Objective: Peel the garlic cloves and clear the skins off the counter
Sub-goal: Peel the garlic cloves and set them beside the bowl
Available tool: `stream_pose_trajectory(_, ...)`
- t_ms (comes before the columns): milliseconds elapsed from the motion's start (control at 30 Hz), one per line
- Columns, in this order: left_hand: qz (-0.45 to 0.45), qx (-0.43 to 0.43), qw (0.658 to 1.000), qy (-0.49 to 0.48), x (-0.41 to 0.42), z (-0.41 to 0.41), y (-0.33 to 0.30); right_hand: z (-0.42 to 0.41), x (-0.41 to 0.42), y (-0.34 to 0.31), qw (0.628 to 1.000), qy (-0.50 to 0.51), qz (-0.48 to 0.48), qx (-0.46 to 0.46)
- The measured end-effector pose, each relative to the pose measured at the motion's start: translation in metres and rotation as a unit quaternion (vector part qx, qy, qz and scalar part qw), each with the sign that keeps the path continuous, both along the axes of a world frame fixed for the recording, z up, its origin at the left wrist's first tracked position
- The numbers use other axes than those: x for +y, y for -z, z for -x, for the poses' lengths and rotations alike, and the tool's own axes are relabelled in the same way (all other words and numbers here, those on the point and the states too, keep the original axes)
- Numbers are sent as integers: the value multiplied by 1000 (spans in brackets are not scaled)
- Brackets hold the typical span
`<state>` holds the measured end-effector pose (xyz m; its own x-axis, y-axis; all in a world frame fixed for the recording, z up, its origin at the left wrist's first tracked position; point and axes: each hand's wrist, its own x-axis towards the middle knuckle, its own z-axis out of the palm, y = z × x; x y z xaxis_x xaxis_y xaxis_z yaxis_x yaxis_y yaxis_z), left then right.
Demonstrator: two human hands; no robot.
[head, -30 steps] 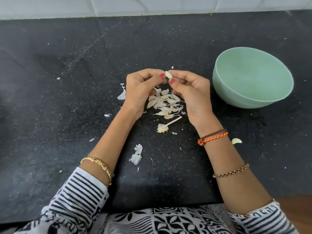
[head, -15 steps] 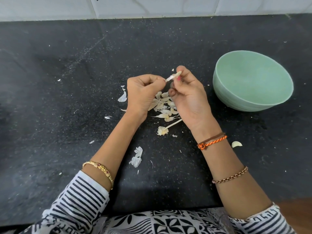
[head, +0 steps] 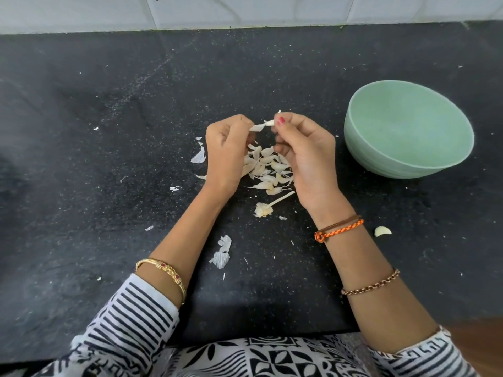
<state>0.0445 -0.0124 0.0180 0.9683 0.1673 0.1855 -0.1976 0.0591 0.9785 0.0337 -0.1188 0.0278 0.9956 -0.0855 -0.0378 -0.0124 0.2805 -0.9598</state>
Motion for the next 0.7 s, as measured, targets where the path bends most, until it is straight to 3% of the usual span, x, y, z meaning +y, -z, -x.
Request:
stream_pose_trajectory(267, -30, -2, 999, 28, 5, -4, 0, -1, -8, 2, 989, 40, 108, -89)
stream_pose_trajectory(700, -79, -8, 996, 48, 4, -5, 6, -1, -6, 6, 980, 46, 144, -128)
